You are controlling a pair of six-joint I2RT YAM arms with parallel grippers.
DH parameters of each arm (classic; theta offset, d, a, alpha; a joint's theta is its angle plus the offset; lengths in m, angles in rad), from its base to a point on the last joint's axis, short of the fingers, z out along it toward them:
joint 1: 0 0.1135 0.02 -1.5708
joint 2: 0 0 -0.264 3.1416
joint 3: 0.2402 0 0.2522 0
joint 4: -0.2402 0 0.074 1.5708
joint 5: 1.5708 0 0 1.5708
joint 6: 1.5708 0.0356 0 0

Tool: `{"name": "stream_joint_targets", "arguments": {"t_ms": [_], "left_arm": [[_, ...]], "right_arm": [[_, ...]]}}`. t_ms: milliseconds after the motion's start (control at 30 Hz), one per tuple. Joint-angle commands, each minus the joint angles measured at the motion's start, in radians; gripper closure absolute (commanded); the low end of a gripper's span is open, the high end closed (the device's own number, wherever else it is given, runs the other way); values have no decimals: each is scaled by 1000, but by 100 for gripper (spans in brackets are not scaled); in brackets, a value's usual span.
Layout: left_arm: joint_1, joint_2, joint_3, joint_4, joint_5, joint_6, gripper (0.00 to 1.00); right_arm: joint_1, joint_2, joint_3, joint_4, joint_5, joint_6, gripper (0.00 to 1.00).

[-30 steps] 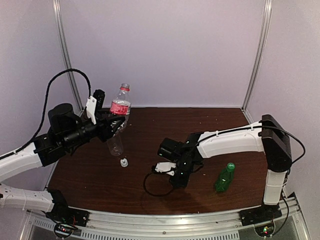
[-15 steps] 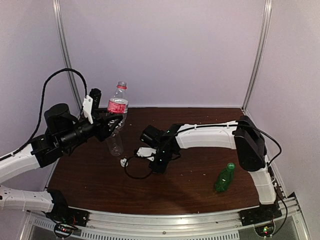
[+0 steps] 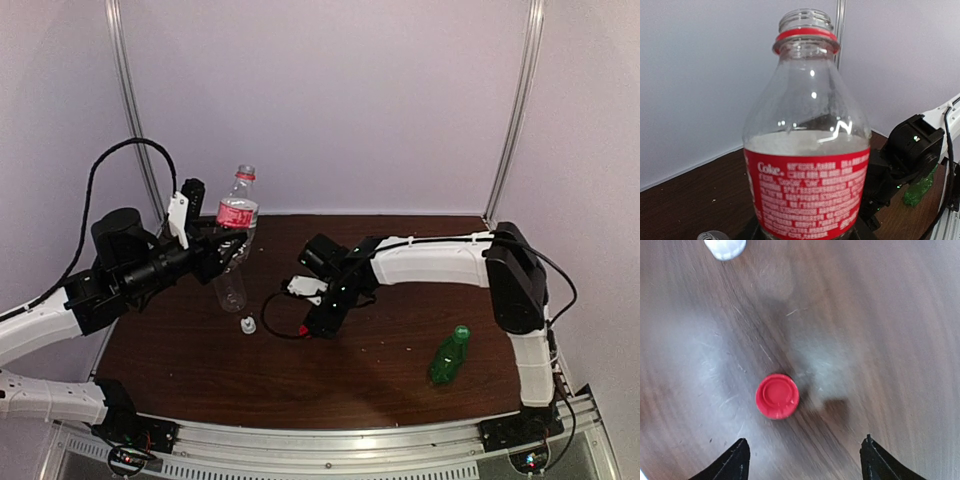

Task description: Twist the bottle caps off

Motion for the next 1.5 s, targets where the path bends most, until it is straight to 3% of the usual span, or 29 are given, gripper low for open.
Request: {"name": "stream_joint_targets", "arguments": {"t_ms": [0,167,300,667,833,1233,1467], "left_arm": [[1,21,-25,71,-1,-3,85],[1,46,-39,98,42,-2,83],[2,57,-59,155,131,12,82],[-1,159,-35,231,399,15,81],[-8,184,-22,234,454,10,81],[-20,206,-9,206,439,26,81],[-21,208,-9,200,414,32,82]], "right_arm": [[-49,-230,-119,158,-59,35,23],[-96,-473,-258,338,-167,71,21],[-101,-596,-279,446,-220,112,15],[-101,-560,-66,439,-440,249,11],[-101,-520,-25,435,-484,272,17],[-100,-468,-19,457,-612,306,51],[-97,-458,-31,458,-653,312,47]]}}
